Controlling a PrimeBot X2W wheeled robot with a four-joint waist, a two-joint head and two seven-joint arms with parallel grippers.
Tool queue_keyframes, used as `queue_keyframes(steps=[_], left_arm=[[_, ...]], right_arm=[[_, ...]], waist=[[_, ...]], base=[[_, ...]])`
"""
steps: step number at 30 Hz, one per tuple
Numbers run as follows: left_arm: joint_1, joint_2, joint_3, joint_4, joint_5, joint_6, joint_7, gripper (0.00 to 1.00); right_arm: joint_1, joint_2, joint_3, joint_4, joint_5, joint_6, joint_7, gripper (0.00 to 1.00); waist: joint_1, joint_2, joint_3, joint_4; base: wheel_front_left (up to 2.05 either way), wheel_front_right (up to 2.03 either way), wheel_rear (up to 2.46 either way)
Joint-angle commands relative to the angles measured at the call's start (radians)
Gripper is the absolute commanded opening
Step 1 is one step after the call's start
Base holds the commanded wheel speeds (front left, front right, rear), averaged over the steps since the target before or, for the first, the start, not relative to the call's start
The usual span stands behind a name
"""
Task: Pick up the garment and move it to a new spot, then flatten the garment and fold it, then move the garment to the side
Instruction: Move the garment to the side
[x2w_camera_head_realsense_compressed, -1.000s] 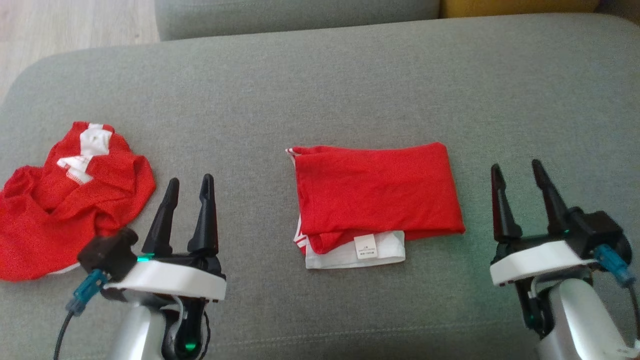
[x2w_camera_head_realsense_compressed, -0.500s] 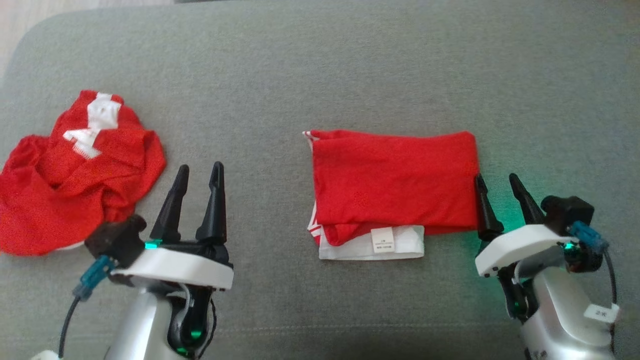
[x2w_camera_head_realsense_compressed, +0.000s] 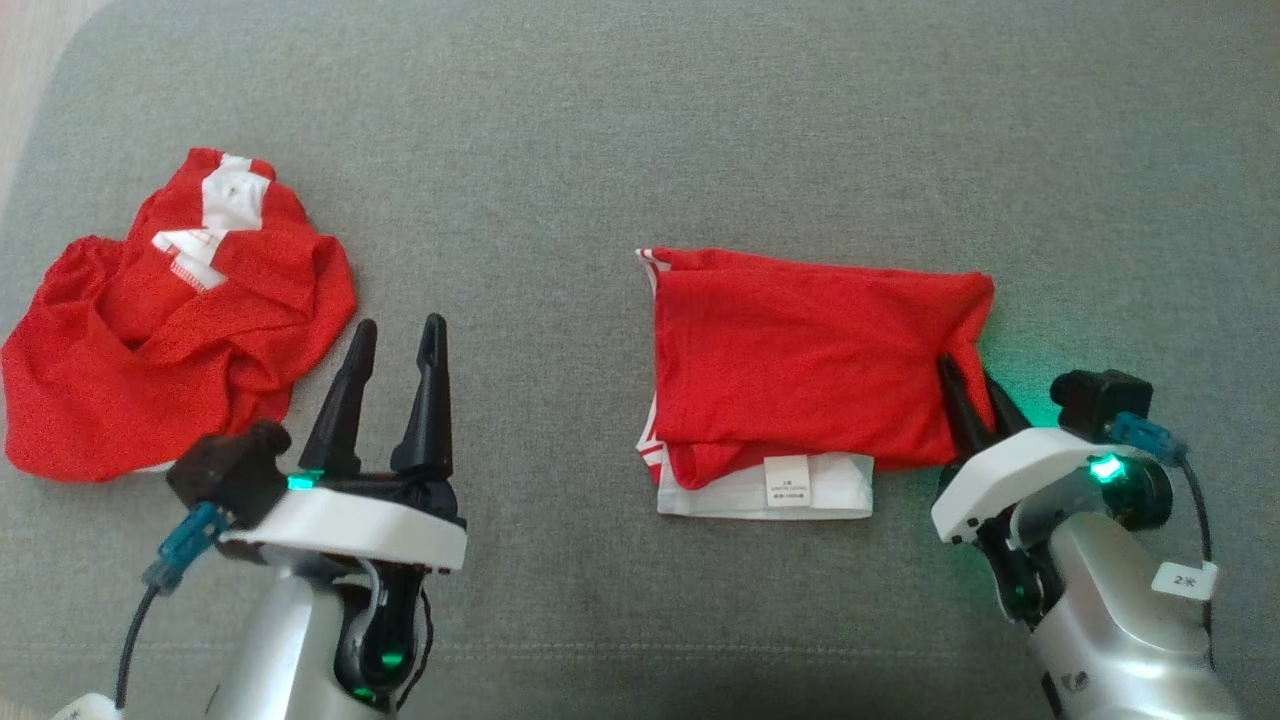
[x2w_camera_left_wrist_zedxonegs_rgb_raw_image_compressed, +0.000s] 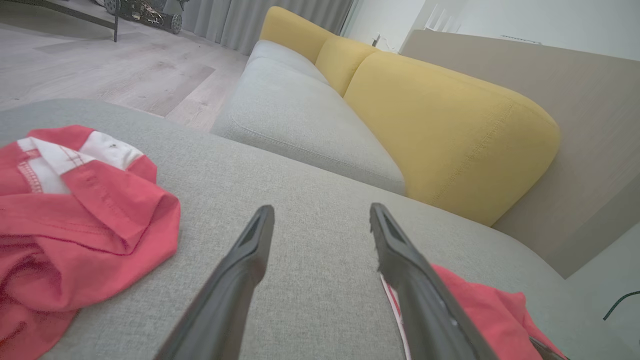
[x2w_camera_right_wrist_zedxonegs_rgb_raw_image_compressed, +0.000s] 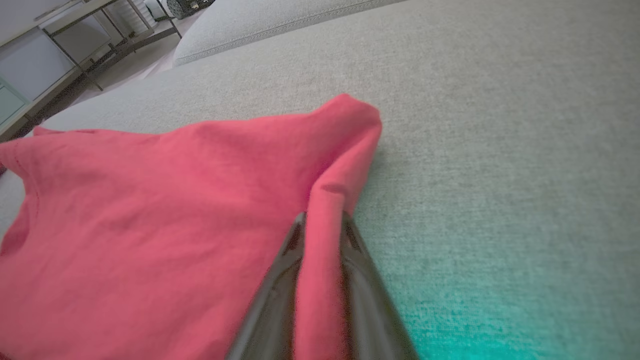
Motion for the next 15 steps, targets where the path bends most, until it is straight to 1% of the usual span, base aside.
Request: queue_keyframes(steps=[1,4,8,12,15], left_arm=[[-0.046,0.007,0.033,-0.033,-0.007,0.003,-0.012,1.00],[-0.047,0.007,0.036,-0.034,-0.008,0.004,-0.012,1.00],[-0.043,0.007,0.039,-0.037,-0.007,0.004,-0.012,1.00],[-0.044,0.007,0.039,-0.040,-0.004,0.003,-0.012,1.00],[-0.049,0.007,0.040,-0.044,0.000,0.001,-0.012,1.00]], right_arm=[[-0.024,-0.011,0.040,-0.009,0.001,0.007,-0.004,0.00],[-0.037,-0.033,0.061,-0.011,-0.007,0.007,-0.046,0.00],[-0.071,-0.090,0.096,-0.031,-0.100,0.007,-0.108,0.00],[-0.109,-0.138,0.112,-0.079,-0.180,0.007,-0.134,0.00],[-0.142,-0.175,0.123,-0.120,-0.211,0.007,-0.140,0.00]], waist=[[0.0000,0.0000,-0.002,-0.002],[0.0000,0.0000,-0.007,-0.009],[0.0000,0.0000,-0.016,-0.028],[0.0000,0.0000,-0.017,-0.054],[0.0000,0.0000,-0.011,-0.076]], base=[[0.00,0.00,0.00],[0.00,0.00,0.00],[0.00,0.00,0.00],[0.00,0.00,0.00],[0.00,0.00,0.00]])
